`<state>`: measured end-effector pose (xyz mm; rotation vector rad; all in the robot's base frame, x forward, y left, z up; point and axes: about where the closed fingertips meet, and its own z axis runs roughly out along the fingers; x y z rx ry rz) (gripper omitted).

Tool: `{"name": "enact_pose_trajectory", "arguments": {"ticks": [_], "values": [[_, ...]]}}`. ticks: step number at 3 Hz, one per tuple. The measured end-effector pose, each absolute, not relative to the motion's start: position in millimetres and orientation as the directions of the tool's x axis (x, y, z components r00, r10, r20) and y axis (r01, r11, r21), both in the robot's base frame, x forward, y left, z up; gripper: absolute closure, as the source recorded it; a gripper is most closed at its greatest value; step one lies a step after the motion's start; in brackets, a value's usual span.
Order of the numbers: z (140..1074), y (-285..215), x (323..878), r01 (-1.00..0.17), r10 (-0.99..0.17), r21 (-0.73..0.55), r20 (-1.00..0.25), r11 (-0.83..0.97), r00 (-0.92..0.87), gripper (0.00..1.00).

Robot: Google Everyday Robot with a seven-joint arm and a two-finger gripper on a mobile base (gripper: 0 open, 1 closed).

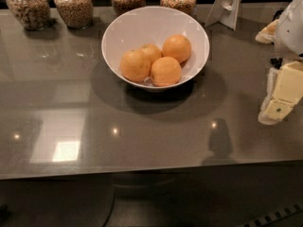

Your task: Pick orange from white bowl

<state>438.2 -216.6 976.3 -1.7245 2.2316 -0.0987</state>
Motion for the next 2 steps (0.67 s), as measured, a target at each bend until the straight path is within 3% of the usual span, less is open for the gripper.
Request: {"name": "enact_pose_trajectory", "arguments": {"ticks": [2], "values": [[977,-215,455,-0.920,-0.948,-0.296,-0.263,0.257,-0.180,0.00]]}}
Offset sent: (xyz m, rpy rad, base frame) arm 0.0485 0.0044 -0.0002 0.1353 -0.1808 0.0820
